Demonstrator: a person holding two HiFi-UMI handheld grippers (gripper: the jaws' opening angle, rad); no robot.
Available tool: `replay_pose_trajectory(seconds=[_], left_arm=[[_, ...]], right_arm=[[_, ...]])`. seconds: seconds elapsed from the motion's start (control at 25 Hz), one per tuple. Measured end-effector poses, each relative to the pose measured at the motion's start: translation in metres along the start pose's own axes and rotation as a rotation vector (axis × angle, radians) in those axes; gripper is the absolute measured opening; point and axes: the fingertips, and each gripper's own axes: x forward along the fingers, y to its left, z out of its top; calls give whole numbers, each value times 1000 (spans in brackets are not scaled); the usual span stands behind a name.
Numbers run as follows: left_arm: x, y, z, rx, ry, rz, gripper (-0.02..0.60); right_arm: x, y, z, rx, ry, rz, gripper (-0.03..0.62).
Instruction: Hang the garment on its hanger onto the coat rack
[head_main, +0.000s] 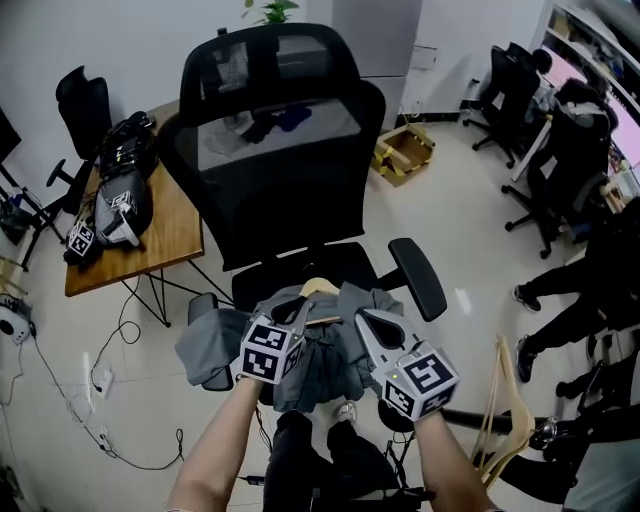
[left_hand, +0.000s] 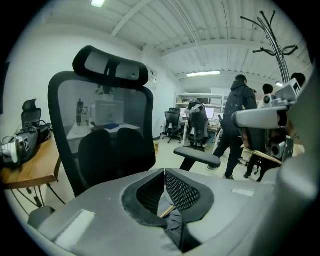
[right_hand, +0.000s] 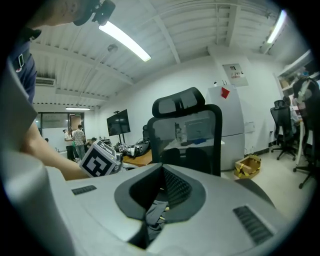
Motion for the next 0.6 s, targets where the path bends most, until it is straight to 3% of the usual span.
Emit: replay_pose_trajectory(seconds=[0.16, 0.4, 0.52, 0.6], left_arm=[[36, 29, -43, -21, 77, -4, 69], [90, 73, -125, -17, 245, 30, 249], [116, 99, -156, -11, 315, 71, 270], [130, 107, -174, -11, 371, 55, 272]], right_arm=[[31, -7, -25, 31, 40, -30, 2], [71, -7, -58, 70, 61, -12, 2], [83, -11, -74, 91, 73, -20, 2], [89, -15, -84, 104, 85, -26, 2]])
